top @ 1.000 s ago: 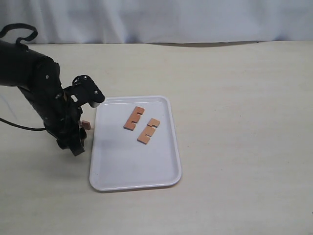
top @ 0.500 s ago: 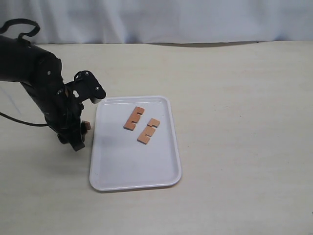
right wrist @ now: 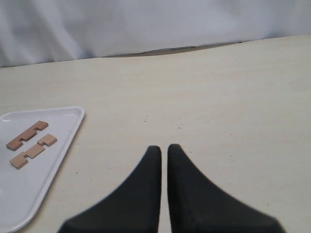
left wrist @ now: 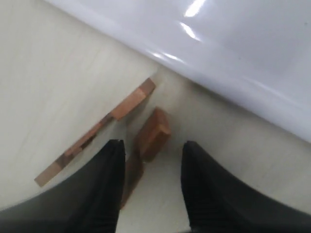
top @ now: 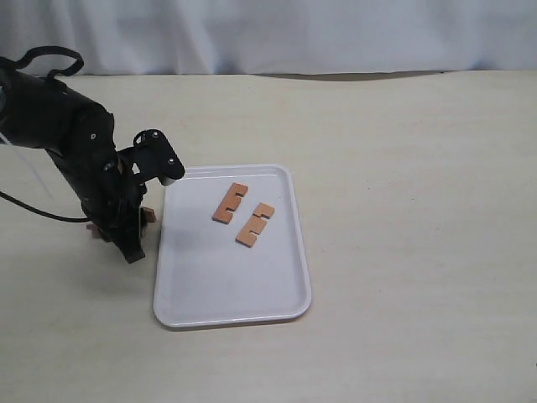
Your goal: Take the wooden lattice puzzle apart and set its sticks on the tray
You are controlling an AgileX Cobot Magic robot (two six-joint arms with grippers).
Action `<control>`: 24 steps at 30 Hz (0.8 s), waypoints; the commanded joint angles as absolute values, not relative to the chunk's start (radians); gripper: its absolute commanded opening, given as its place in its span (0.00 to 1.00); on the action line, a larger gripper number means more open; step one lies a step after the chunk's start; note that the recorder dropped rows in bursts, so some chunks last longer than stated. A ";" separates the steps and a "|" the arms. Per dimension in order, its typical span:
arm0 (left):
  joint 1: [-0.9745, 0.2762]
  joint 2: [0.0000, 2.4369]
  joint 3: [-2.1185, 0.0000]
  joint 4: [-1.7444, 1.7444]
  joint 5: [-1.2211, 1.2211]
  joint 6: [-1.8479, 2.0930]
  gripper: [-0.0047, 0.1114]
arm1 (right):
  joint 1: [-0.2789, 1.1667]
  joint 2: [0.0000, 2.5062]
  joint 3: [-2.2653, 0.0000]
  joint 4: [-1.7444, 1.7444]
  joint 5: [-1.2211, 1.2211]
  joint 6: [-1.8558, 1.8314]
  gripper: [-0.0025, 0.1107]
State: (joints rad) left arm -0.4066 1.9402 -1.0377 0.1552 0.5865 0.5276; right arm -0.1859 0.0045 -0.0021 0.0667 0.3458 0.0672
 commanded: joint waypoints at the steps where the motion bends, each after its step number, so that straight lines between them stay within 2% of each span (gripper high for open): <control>1: -0.405 1.942 -1.036 0.146 0.590 0.527 0.39 | -0.183 0.000 0.000 0.063 0.345 0.066 0.06; 5: -0.405 1.942 -1.036 0.146 0.590 0.524 0.38 | -0.183 0.000 0.000 0.063 0.345 0.066 0.06; 7: -0.405 1.942 -1.036 0.144 0.588 0.522 0.30 | -0.183 0.000 0.000 0.063 0.345 0.066 0.06; 10: -0.405 1.942 -1.036 0.120 0.598 0.519 0.26 | -0.183 0.000 0.000 0.063 0.345 0.066 0.06; 14: -0.405 1.944 -1.036 0.109 0.637 0.517 0.35 | -0.183 0.000 0.000 0.063 0.345 0.066 0.06; 17: -0.383 1.944 -1.036 0.064 0.640 0.517 0.46 | -0.183 0.000 0.000 0.063 0.345 0.066 0.06; 24: -0.302 1.944 -1.036 -0.011 0.653 0.525 0.49 | -0.183 0.000 0.000 0.063 0.345 0.066 0.06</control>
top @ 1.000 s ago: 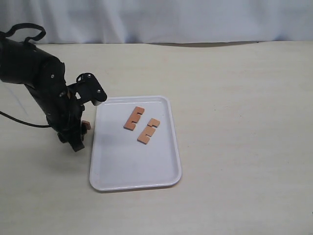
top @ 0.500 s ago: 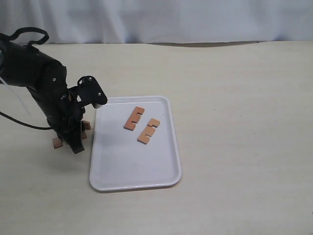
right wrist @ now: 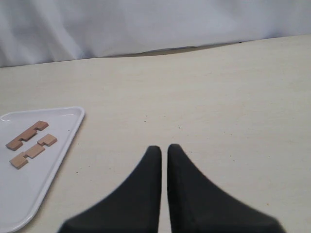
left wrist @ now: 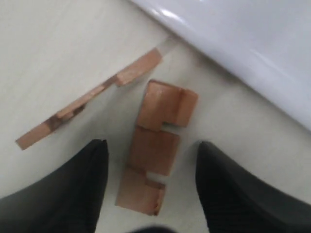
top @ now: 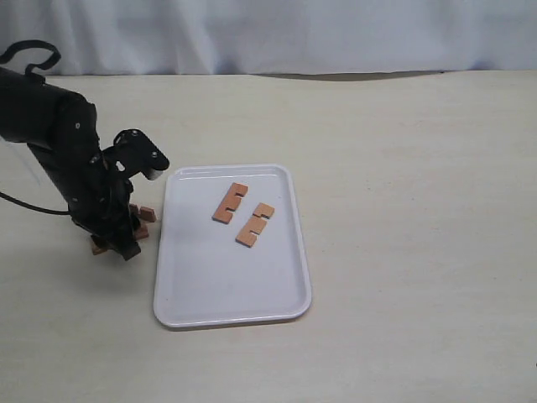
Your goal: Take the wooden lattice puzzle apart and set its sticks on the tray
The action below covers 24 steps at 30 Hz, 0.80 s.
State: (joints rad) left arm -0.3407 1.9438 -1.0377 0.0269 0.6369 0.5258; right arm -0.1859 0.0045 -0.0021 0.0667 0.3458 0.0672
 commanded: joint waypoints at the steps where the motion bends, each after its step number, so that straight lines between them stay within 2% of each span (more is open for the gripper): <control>1: -0.296 1.944 -1.036 -0.014 0.663 0.525 0.49 | -0.183 0.000 0.000 0.063 0.345 0.066 0.06; 17: -0.274 1.946 -1.036 -0.089 0.684 0.554 0.48 | -0.183 0.000 0.000 0.063 0.345 0.066 0.06; 24: -0.274 1.948 -1.036 -0.087 0.647 0.554 0.26 | -0.183 0.000 0.000 0.063 0.345 0.066 0.06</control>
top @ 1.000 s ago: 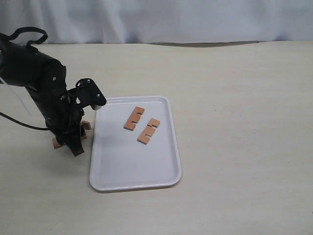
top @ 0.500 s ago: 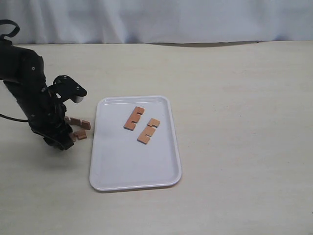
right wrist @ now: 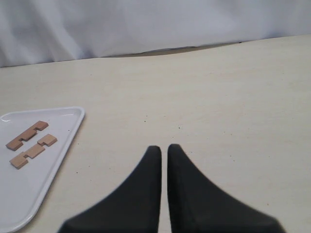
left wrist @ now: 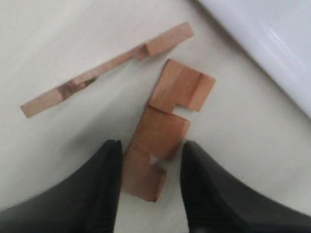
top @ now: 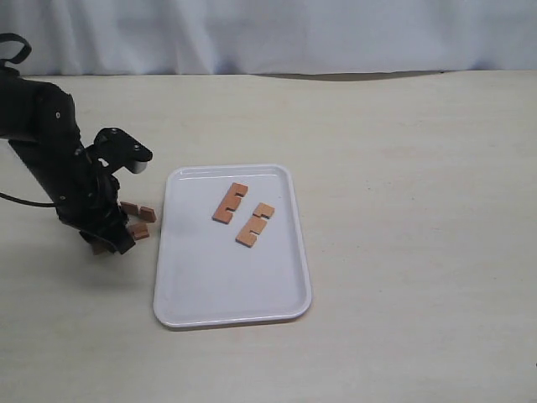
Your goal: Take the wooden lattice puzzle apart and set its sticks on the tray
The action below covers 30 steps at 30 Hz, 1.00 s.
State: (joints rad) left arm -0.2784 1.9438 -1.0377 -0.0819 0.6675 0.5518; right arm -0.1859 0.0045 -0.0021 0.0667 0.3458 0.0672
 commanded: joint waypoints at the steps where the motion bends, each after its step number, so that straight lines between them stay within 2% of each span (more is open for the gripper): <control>1: -0.274 1.948 -1.036 -0.087 0.647 0.554 0.22 | -0.183 0.000 0.000 0.063 0.345 0.066 0.06; 5: -0.274 1.948 -1.036 -0.085 0.665 0.554 0.04 | -0.183 0.000 0.000 0.063 0.345 0.066 0.06; 17: -0.274 1.916 -1.036 -0.096 0.747 0.544 0.04 | -0.183 0.000 0.000 0.063 0.345 0.066 0.06; 30: -0.276 1.704 -1.036 -0.199 0.765 0.544 0.04 | -0.183 0.000 0.000 0.063 0.345 0.066 0.06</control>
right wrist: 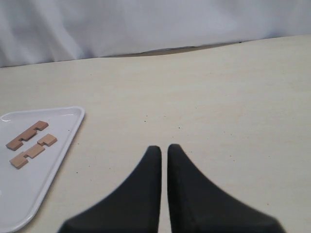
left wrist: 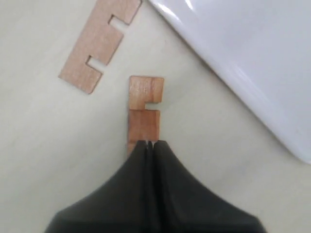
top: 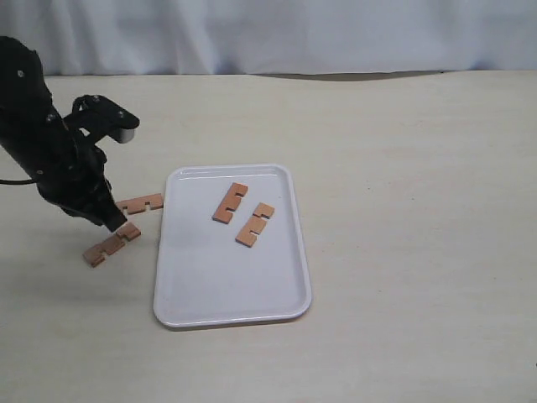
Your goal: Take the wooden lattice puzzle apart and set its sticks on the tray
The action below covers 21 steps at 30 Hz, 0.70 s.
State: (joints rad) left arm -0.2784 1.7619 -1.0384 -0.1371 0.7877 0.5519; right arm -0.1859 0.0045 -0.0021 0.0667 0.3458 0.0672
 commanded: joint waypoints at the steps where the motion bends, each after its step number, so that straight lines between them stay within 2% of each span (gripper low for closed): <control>1: -0.276 1.701 -1.036 -0.202 0.765 0.544 0.04 | -0.183 0.000 0.000 0.063 0.345 0.066 0.06; 11: -0.274 1.732 -1.036 -0.169 0.681 0.456 0.06 | -0.183 0.000 0.000 0.063 0.345 0.066 0.06; 15: -0.276 1.807 -1.036 -0.169 0.658 0.456 0.23 | -0.183 0.000 0.000 0.063 0.345 0.066 0.06; 19: -0.283 1.859 -1.036 -0.176 0.607 0.464 0.46 | -0.183 0.000 0.000 0.063 0.345 0.066 0.06; 21: -0.299 1.867 -1.036 -0.176 0.589 0.480 0.51 | -0.183 0.000 0.000 0.063 0.345 0.066 0.06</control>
